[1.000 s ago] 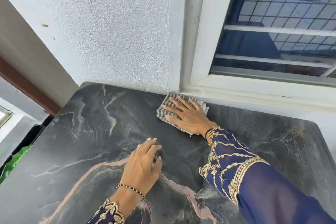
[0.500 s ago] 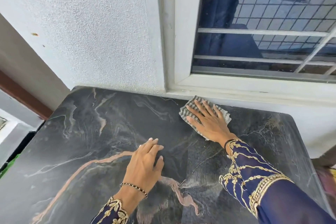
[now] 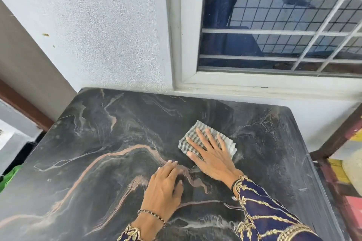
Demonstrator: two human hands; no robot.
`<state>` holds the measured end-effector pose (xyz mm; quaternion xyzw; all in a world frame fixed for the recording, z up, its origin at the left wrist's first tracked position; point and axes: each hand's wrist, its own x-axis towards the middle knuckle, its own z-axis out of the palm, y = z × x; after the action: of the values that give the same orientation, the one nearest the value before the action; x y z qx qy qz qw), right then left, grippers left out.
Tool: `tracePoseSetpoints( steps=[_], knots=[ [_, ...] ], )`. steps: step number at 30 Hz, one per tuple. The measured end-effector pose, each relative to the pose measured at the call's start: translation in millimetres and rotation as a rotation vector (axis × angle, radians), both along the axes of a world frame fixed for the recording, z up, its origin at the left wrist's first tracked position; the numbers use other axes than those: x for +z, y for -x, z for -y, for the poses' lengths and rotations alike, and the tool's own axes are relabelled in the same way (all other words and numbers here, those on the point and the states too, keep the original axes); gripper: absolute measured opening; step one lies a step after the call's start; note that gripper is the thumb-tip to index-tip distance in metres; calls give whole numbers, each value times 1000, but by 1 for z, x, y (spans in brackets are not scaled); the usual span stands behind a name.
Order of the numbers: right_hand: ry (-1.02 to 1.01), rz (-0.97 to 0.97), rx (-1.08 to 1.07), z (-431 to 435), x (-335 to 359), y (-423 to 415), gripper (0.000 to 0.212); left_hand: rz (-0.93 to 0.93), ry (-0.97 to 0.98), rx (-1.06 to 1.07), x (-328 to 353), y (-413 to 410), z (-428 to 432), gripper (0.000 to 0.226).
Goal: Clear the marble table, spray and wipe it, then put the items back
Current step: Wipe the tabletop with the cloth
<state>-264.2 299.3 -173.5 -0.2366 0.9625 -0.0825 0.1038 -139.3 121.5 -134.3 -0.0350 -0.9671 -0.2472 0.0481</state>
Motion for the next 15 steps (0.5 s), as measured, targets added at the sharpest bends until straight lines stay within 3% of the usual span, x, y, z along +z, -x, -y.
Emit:
tracePoseSetpoints(
  steps=[4,15],
  knots=[
    [5,-14,53,2,4,-66,62,8,-24,22,4,-45,6,25],
    [8,-58,201,1,3,-237,55,0,38,60,35,-159,33,25]
  ],
)
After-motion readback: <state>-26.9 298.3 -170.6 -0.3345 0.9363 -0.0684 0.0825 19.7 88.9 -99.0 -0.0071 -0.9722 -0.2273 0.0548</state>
